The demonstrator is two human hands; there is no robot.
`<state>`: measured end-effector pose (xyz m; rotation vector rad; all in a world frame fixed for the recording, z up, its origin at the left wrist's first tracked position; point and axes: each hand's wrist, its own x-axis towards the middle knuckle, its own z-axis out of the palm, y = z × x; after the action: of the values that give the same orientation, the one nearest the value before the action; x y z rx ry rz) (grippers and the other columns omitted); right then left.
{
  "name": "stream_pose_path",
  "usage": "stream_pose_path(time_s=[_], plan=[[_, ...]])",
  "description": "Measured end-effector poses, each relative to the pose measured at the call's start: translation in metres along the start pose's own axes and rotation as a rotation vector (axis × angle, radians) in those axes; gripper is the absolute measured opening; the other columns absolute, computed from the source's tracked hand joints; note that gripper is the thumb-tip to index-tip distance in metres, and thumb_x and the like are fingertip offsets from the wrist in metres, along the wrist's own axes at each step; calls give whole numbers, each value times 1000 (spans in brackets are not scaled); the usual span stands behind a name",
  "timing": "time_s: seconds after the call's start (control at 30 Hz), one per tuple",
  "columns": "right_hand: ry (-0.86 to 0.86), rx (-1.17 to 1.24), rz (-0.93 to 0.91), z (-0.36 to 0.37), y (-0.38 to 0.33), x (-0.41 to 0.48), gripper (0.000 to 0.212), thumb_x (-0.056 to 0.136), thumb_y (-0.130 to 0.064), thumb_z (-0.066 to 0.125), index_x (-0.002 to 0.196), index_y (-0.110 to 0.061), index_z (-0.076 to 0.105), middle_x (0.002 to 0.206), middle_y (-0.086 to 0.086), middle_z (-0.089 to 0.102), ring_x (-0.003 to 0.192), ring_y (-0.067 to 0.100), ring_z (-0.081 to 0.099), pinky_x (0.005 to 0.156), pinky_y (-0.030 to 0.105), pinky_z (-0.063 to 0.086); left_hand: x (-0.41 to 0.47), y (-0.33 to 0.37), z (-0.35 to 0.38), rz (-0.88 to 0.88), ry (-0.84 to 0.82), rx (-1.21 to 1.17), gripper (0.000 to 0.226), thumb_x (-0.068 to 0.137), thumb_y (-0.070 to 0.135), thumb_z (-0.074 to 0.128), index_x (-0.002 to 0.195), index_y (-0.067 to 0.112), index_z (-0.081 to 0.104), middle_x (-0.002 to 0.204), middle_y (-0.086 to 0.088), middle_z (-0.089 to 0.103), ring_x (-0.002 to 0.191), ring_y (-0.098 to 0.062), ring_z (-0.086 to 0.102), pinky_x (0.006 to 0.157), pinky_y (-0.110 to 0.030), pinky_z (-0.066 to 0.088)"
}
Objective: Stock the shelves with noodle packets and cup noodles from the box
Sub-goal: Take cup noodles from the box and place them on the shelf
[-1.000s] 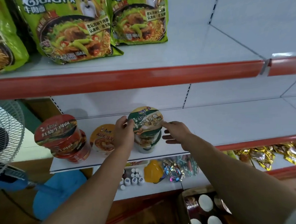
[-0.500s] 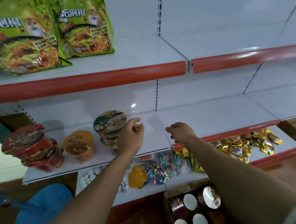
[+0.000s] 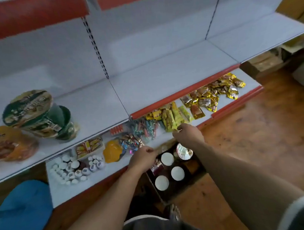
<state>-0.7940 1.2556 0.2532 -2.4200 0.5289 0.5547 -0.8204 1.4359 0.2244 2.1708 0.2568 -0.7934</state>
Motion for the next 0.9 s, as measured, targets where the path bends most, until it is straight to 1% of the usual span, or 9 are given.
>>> stream_pose_path(time_s=[0.13, 0.2, 0.37, 0.47, 0.6, 0.7, 0.77, 0.83, 0.9], plan=[[0, -14, 117, 16, 37, 20, 35, 91, -35, 54, 121, -18, 61, 116, 8, 64, 100, 29, 59, 80, 33, 46, 35, -15, 35, -58, -139, 83, 17, 92, 34, 55, 93, 21, 66, 96, -1, 66, 87, -19, 61, 78, -34, 49], [-22, -31, 186, 27, 50, 30, 35, 90, -36, 55, 120, -18, 61, 113, 10, 65, 102, 31, 60, 82, 35, 48, 53, -24, 49, -110, -212, 111, 18, 92, 38, 55, 95, 23, 65, 94, 1, 64, 90, -20, 62, 81, -35, 49], [-59, -49, 301, 55, 80, 58, 38, 87, -44, 52, 116, -22, 62, 100, 4, 66, 90, 27, 63, 76, 36, 54, 95, -44, 75, -198, -349, 166, 19, 94, 39, 52, 101, 27, 65, 104, 1, 65, 98, -21, 60, 92, -37, 51], [-96, -29, 364, 71, 105, 79, 34, 86, -36, 52, 116, -21, 61, 100, 1, 64, 91, 24, 64, 81, 41, 57, 117, -54, 97, -233, -361, 212, 23, 95, 41, 49, 100, 25, 65, 104, -2, 65, 99, -25, 61, 94, -40, 51], [-164, -12, 403, 93, 150, 116, 22, 89, -31, 52, 105, -18, 59, 82, -2, 60, 81, 23, 66, 78, 44, 60, 152, -65, 137, -287, -365, 244, 28, 93, 43, 51, 105, 22, 65, 103, -4, 66, 96, -26, 62, 92, -44, 52], [-193, -12, 390, 120, 192, 152, 16, 92, -31, 53, 98, -17, 55, 76, -2, 57, 71, 20, 62, 68, 36, 57, 188, -71, 176, -312, -357, 269, 20, 96, 35, 50, 84, 25, 61, 90, -2, 65, 90, -23, 62, 91, -44, 52], [-208, -14, 380, 142, 223, 179, 12, 95, -33, 52, 97, -21, 50, 74, -6, 52, 65, 13, 54, 57, 25, 44, 216, -75, 207, -336, -353, 272, 27, 97, 31, 50, 71, 26, 52, 78, 3, 56, 82, -20, 57, 88, -40, 50], [-224, 17, 393, 164, 250, 207, 11, 96, -33, 52, 96, -23, 48, 76, -6, 50, 64, 9, 47, 54, 23, 34, 248, -81, 238, -359, -366, 278, 21, 97, 32, 51, 79, 24, 59, 81, 2, 56, 83, -22, 56, 88, -38, 50], [-236, 54, 419, 186, 276, 235, 11, 96, -32, 53, 96, -23, 49, 77, -6, 48, 70, 14, 48, 63, 24, 35, 282, -90, 270, -354, -372, 277, 23, 96, 35, 53, 102, 17, 67, 98, -3, 64, 94, -24, 60, 90, -40, 51]])
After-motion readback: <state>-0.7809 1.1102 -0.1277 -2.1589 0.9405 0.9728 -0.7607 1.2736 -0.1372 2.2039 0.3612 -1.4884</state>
